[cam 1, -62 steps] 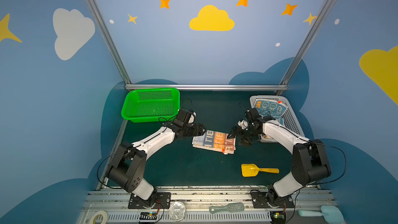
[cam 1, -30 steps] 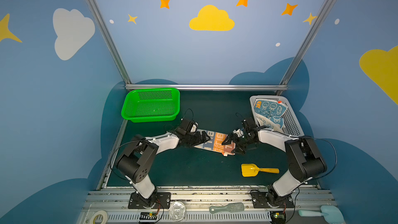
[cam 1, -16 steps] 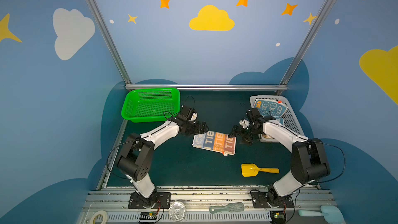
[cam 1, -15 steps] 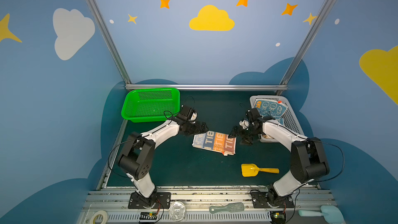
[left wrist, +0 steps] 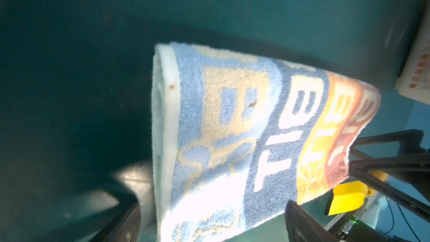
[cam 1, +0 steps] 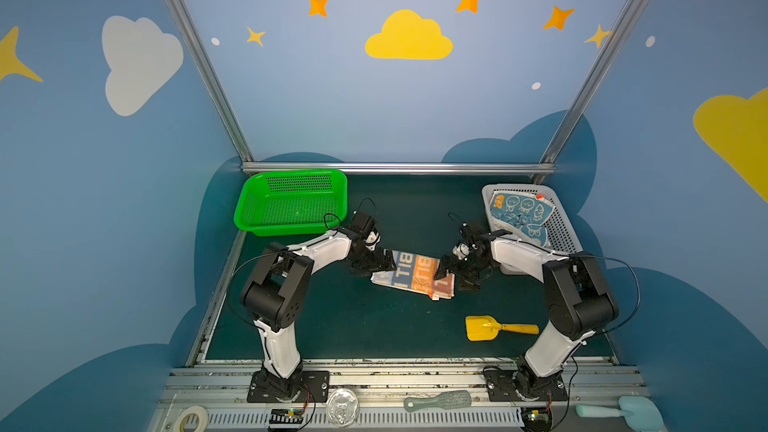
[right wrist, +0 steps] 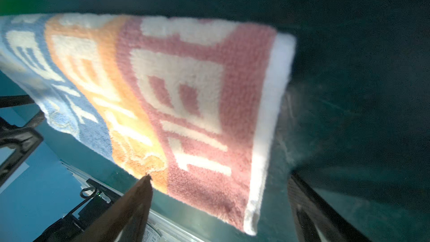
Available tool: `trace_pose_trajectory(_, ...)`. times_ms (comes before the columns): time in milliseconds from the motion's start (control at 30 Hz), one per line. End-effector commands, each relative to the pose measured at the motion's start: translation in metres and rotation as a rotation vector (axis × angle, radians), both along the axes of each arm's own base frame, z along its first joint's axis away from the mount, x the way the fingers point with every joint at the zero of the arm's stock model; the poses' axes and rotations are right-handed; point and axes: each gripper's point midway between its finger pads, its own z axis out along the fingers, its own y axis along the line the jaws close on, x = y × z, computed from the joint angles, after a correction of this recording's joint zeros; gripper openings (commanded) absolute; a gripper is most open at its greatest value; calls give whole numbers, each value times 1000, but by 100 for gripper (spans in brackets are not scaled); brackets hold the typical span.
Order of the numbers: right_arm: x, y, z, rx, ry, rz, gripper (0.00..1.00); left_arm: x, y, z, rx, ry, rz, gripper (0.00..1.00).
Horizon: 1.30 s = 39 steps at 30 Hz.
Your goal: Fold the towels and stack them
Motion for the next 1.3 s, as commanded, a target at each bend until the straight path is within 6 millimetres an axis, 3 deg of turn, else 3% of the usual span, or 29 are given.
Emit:
trace_pose_trajectory(0, 3, 13, -17, 13, 23, -12, 90, -3, 0, -6, 4, 28, -28, 92)
trace_pose_trajectory(367, 11, 32, -22, 33, 41, 1, 90, -1, -1, -26, 28, 43, -37, 80)
trace_pose_trajectory(967, 14, 37, -26, 46, 52, 8, 90, -1, 5, -36, 86, 34, -51, 3)
trace_pose_trajectory(1100, 14, 38, -25, 55, 47, 14, 90, 1, 7, -31, 97, 22, -51, 3)
trace_pose_trajectory(1267, 18, 49, -8, 132, -10, 49, 90, 11, 17, -16, 172, -12, -48, 3)
